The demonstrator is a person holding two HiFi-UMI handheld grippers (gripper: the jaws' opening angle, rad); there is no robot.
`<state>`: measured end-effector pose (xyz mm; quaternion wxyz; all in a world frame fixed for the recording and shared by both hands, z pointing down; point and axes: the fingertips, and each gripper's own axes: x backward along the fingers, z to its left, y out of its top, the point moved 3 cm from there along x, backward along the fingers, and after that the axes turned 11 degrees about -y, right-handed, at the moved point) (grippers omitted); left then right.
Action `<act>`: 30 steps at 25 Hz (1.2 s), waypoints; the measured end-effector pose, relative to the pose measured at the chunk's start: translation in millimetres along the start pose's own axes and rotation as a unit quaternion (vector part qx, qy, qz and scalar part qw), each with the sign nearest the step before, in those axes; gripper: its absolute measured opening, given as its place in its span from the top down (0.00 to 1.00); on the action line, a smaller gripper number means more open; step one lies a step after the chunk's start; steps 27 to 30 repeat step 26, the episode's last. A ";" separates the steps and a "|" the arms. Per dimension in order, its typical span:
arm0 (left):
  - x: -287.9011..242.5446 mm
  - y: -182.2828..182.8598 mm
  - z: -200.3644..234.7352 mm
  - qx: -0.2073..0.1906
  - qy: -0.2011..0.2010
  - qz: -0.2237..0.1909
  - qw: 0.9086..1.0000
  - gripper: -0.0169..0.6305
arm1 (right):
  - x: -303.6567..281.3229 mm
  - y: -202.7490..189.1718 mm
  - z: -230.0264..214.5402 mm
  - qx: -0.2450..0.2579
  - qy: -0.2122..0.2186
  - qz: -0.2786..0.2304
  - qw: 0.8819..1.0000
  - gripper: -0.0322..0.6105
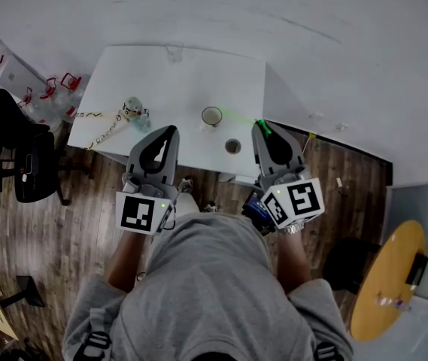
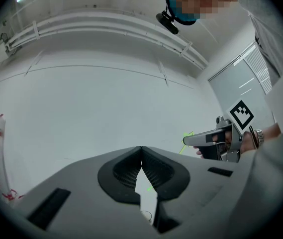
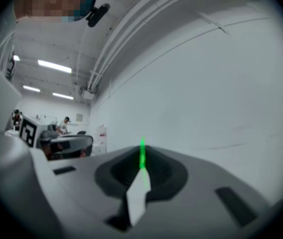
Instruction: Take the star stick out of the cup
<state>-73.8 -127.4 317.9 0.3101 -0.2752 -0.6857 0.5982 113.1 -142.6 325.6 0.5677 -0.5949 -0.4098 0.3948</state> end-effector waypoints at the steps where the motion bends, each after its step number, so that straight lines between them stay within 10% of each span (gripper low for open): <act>1: -0.4 -0.2 -0.6 0.001 -0.002 0.001 1.000 0.92 | 0.0 -0.6 0.1 -0.002 0.001 0.000 1.000 0.88; 30: -11.5 -4.4 -5.6 0.004 -0.003 0.001 1.000 0.92 | -3.4 -14.8 -9.4 -0.013 0.011 0.016 1.000 0.88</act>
